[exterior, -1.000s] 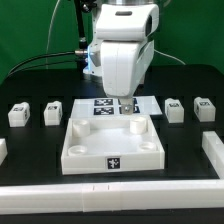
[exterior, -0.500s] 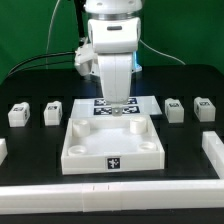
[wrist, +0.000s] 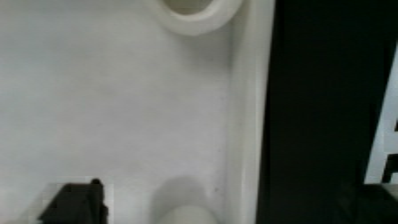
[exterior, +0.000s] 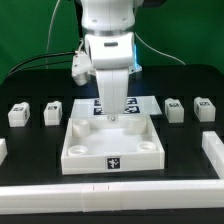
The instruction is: Assemble one leg
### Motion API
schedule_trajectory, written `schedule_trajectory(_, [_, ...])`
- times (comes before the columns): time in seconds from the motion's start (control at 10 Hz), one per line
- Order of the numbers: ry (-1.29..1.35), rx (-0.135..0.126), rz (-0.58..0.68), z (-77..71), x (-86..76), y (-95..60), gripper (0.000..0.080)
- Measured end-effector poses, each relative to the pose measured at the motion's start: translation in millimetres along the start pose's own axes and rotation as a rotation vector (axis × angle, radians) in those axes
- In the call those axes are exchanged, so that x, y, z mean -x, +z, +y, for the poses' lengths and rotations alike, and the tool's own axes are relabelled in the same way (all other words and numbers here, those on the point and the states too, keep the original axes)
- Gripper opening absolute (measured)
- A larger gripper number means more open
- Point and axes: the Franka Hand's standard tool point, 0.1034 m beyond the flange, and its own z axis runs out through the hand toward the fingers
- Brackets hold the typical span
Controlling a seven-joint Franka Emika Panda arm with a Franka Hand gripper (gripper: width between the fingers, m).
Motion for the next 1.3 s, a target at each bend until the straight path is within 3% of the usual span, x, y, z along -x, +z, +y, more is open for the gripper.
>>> schedule_trajectory(0.1, [0.001, -0.018, 0.004, -5.3, 0.3, 8.2, 0.065])
schedule_trajectory(0.4, [0.015, -0.037, 0.01, -12.8, 3.5, 18.5, 0.065])
schedule_trajectory(0.9, [0.02, -0.05, 0.014, -13.1, 4.2, 25.1, 0.064])
schedule_trajectory(1.1, [0.02, -0.05, 0.014, -13.3, 4.3, 25.2, 0.0337])
schedule_trajectory(1.2, [0.02, -0.05, 0.014, -13.3, 4.3, 25.2, 0.0337])
schedule_trajectory(1.3, [0.02, -0.05, 0.014, -13.3, 4.3, 25.2, 0.0146])
